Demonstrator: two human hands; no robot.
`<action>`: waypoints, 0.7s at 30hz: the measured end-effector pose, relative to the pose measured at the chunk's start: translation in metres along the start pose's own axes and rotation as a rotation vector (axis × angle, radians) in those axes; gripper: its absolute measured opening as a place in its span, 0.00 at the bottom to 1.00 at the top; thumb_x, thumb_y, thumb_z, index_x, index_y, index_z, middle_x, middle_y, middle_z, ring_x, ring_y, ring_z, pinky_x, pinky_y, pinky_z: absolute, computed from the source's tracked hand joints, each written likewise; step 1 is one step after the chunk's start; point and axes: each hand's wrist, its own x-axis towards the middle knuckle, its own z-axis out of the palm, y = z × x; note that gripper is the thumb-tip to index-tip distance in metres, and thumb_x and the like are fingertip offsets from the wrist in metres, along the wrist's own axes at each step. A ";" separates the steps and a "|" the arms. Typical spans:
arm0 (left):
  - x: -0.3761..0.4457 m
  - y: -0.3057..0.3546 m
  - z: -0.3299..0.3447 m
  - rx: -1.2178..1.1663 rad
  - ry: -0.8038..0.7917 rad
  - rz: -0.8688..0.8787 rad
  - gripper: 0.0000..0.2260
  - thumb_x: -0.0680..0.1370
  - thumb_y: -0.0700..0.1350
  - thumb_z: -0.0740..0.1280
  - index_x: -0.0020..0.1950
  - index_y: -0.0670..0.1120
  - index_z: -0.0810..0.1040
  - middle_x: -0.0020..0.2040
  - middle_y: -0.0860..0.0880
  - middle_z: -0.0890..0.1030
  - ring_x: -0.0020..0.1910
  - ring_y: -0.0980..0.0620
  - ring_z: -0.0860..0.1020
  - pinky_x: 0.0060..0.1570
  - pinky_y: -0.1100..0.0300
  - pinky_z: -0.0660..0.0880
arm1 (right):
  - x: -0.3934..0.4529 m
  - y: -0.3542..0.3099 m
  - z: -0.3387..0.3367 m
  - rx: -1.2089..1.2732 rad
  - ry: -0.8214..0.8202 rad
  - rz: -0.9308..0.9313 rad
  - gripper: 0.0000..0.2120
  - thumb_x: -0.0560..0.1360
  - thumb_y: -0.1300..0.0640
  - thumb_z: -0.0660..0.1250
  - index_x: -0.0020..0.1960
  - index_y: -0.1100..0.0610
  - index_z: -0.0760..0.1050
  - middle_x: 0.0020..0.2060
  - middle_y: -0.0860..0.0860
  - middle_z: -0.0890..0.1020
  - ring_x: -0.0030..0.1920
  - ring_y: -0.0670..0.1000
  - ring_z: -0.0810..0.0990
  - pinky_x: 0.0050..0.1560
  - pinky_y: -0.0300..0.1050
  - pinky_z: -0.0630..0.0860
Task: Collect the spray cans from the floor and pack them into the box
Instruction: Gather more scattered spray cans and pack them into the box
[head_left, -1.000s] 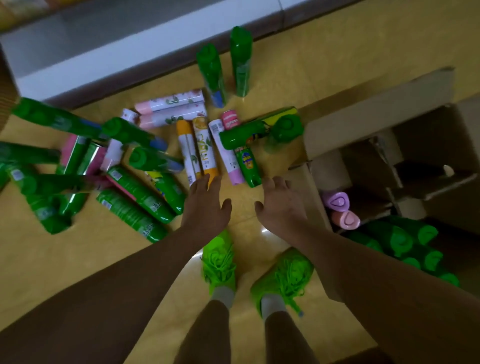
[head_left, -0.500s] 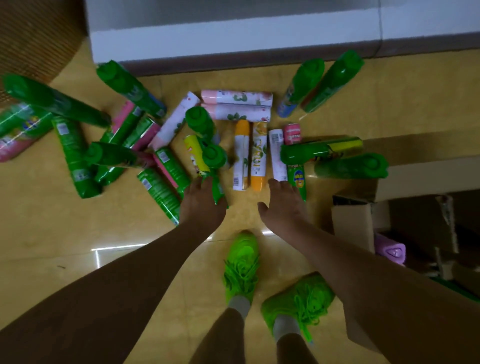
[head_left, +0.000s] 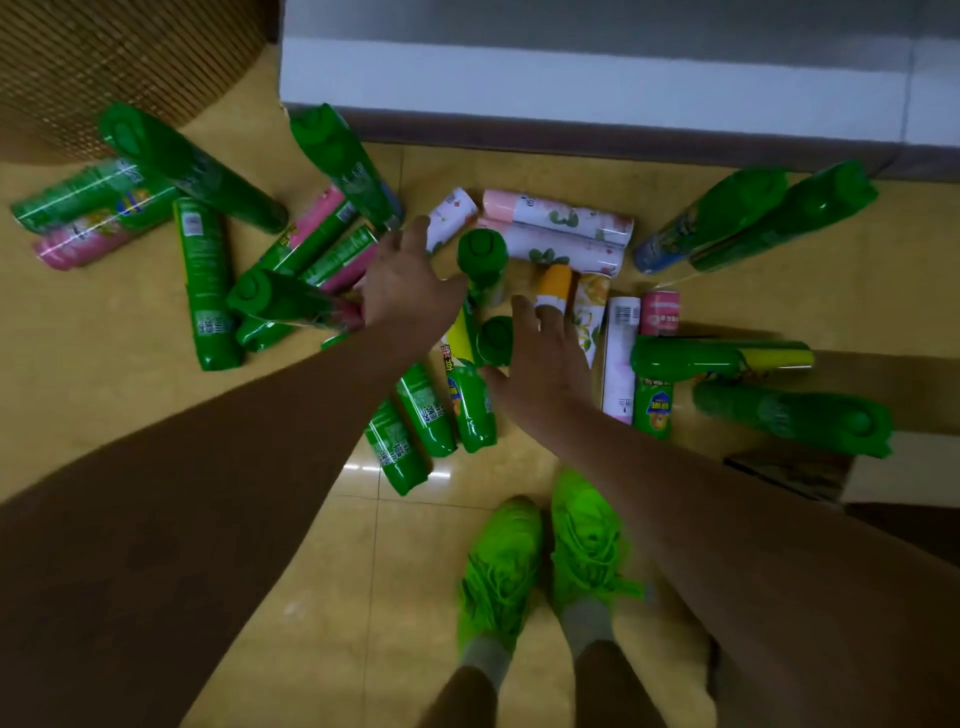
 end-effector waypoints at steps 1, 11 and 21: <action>0.007 0.003 0.001 0.027 -0.041 0.024 0.35 0.68 0.52 0.71 0.74 0.47 0.68 0.67 0.39 0.74 0.64 0.37 0.73 0.60 0.47 0.73 | 0.004 0.000 0.002 -0.016 -0.008 -0.021 0.40 0.73 0.45 0.71 0.77 0.55 0.56 0.67 0.59 0.68 0.65 0.62 0.69 0.62 0.55 0.71; 0.031 0.019 0.026 0.197 -0.265 0.290 0.37 0.67 0.43 0.76 0.75 0.48 0.67 0.66 0.39 0.72 0.61 0.35 0.75 0.58 0.45 0.75 | 0.013 0.015 0.024 0.049 -0.046 -0.178 0.32 0.74 0.57 0.70 0.75 0.57 0.62 0.62 0.61 0.70 0.55 0.65 0.75 0.47 0.53 0.73; 0.017 0.036 0.009 0.190 -0.133 0.272 0.27 0.66 0.43 0.76 0.64 0.45 0.75 0.51 0.36 0.77 0.48 0.37 0.77 0.46 0.48 0.76 | -0.010 0.036 0.004 0.345 0.079 -0.134 0.28 0.67 0.62 0.74 0.66 0.59 0.72 0.56 0.59 0.77 0.52 0.63 0.78 0.47 0.53 0.77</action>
